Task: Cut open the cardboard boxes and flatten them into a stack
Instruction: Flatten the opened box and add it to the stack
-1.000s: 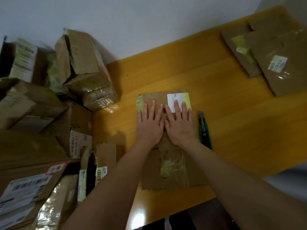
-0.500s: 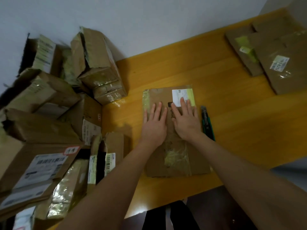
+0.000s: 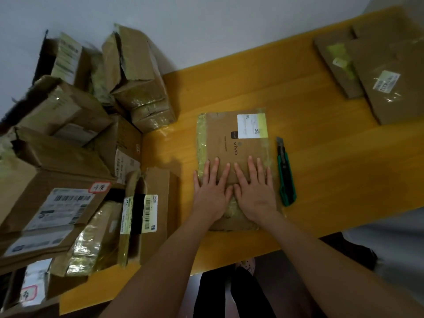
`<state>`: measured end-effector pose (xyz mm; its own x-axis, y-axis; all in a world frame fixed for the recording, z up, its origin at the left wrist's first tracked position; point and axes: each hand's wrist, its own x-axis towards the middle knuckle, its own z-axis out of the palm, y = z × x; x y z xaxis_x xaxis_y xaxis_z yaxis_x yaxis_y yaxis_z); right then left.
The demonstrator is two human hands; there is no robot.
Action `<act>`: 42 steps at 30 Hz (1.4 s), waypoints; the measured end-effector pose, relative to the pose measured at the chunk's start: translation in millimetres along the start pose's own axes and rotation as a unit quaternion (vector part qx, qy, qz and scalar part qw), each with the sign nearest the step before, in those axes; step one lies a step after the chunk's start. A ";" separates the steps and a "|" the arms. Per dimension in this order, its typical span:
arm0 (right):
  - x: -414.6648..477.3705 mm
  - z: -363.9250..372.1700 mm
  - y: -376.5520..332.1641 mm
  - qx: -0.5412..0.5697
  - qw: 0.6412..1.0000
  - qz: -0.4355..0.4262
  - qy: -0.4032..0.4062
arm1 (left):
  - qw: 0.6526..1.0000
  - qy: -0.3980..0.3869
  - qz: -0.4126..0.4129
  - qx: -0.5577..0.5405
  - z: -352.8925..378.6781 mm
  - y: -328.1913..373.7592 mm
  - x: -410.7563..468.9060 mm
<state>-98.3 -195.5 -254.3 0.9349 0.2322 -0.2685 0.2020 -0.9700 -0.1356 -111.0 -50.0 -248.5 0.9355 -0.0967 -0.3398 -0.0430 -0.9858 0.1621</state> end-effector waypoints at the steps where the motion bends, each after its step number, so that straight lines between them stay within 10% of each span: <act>1: 1.0 -0.7 0.4 -0.001 1.000 -0.001 0.002 | 1.000 0.000 0.002 0.001 -0.6 -0.4 0.8; 8: 3.1 -20.0 1.4 0.011 0.999 -0.020 -0.049 | 0.998 -0.060 0.014 0.002 -17.0 -1.7 6.0; 12: -2.4 -48.2 6.1 0.046 0.998 -0.004 -0.036 | 0.991 0.046 -0.064 -0.104 -50.3 0.7 3.7; 22: -16.0 -54.3 -0.8 0.153 0.975 0.130 -0.090 | 0.806 0.011 -0.346 -0.481 -83.0 2.7 17.8; 29: -2.3 -87.7 0.3 0.272 0.944 0.182 -0.033 | 0.775 0.091 -0.298 -0.550 -129.4 3.7 30.4; 37: 46.8 -180.6 54.5 0.488 0.832 0.249 0.089 | 0.714 0.121 -0.166 -0.669 -199.5 37.1 63.8; 42: 63.6 -219.6 109.3 0.491 0.835 0.228 0.101 | 0.708 0.124 -0.125 -0.684 -220.8 95.3 97.6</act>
<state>47.3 -302.6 -76.8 0.8994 -0.2573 -0.3534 -0.4324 -0.4041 -0.8061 53.6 -123.1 -61.6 0.8938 0.2511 -0.3716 0.3565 0.1048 0.9284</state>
